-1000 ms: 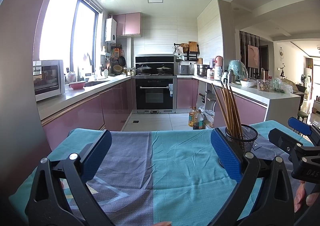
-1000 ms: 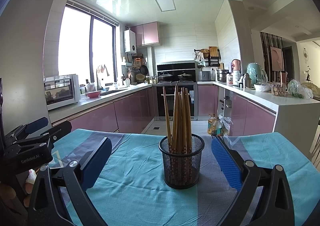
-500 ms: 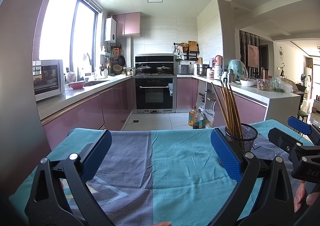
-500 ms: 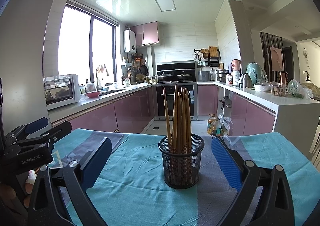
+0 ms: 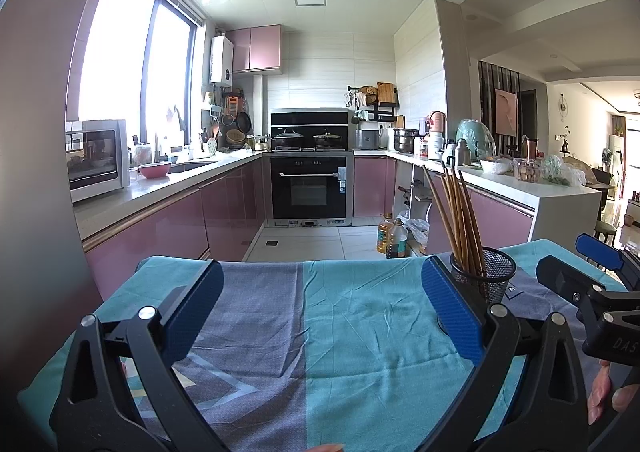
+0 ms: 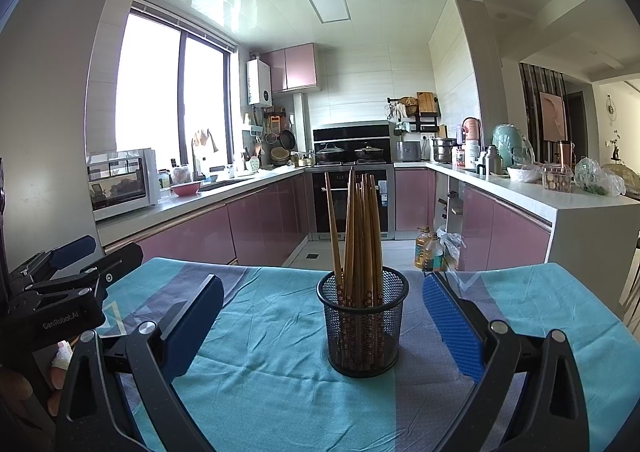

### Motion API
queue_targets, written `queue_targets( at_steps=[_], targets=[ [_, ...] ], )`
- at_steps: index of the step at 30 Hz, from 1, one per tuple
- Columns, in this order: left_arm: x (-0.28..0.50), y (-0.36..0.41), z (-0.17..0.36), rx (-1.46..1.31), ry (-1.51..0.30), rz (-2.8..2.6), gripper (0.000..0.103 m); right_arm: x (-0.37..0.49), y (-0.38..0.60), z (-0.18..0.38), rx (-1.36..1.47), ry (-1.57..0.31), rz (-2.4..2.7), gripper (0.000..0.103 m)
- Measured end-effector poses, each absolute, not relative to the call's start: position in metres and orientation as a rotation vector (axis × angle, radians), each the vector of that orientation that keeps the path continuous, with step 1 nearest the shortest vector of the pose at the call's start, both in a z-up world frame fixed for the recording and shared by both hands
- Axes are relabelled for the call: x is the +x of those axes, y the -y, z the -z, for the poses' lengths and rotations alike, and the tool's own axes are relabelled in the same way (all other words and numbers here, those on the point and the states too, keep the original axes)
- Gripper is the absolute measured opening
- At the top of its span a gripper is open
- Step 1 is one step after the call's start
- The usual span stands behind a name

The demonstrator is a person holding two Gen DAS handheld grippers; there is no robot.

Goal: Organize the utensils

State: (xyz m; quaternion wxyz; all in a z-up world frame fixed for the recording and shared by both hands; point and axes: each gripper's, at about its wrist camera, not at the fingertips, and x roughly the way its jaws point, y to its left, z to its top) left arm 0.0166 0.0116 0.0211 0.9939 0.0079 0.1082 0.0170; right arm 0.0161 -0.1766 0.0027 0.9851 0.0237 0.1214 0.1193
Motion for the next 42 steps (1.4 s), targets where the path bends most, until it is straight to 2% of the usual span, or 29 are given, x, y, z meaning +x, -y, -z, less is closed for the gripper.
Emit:
queue_targets(
  at_steps=[42],
  targets=[
    [0.0171, -0.0099, -0.0186, 0.020, -0.218, -0.033, 0.098, 0.0165, 0.1760, 0.0008, 0.054, -0.249, -0.240, 0.096]
  ],
)
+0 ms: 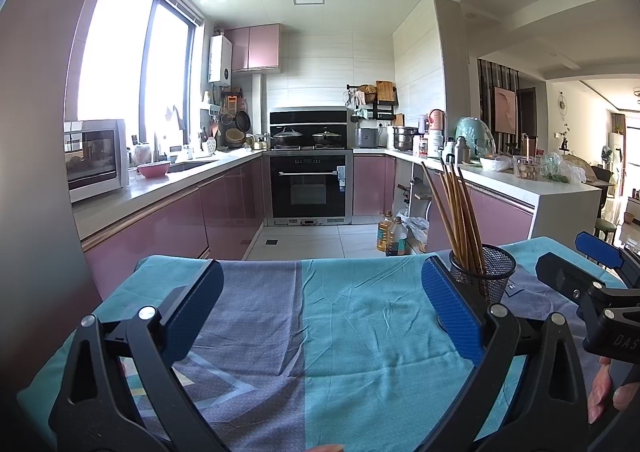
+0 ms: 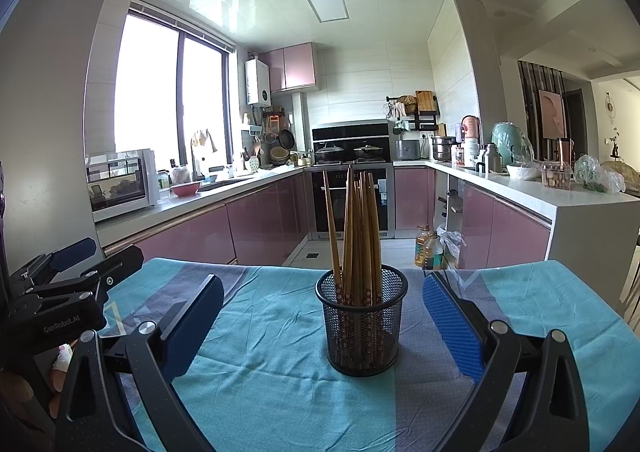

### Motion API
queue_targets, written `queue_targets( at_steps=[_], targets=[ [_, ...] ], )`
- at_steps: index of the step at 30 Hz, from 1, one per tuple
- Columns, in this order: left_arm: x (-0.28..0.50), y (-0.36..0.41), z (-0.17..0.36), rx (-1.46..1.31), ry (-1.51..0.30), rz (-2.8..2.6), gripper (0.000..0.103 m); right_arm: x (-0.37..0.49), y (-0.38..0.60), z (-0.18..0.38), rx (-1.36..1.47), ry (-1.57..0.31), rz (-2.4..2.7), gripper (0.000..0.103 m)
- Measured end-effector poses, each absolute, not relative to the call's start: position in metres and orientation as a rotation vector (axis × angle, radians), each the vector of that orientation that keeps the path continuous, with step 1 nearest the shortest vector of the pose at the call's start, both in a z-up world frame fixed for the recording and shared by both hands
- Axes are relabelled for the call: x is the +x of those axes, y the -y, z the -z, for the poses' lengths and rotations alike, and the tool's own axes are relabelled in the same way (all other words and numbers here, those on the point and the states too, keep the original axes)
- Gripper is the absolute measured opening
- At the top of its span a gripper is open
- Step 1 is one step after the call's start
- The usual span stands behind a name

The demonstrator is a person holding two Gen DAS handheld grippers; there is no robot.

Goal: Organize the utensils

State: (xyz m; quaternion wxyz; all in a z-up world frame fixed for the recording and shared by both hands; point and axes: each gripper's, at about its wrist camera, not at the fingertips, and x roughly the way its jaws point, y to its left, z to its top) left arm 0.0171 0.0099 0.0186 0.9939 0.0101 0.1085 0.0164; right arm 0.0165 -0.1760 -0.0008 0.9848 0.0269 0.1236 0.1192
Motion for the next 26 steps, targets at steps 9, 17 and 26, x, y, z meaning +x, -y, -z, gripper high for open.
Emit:
queue_targets(
  at_steps=[9, 17, 26],
  targets=[
    [0.018, -0.010, -0.016, 0.018, -0.221, -0.037, 0.097, 0.018, 0.177, 0.000, 0.058, -0.253, -0.240, 0.096],
    [0.018, -0.004, -0.014, 0.049, -0.213, -0.043, 0.097, 0.020, 0.179, 0.001, 0.051, -0.251, -0.241, 0.096],
    [0.060, -0.026, 0.018, 0.043, -0.465, -0.061, 0.097, 0.092, 0.250, 0.052, -0.003, -0.657, -0.035, 0.096]
  ],
)
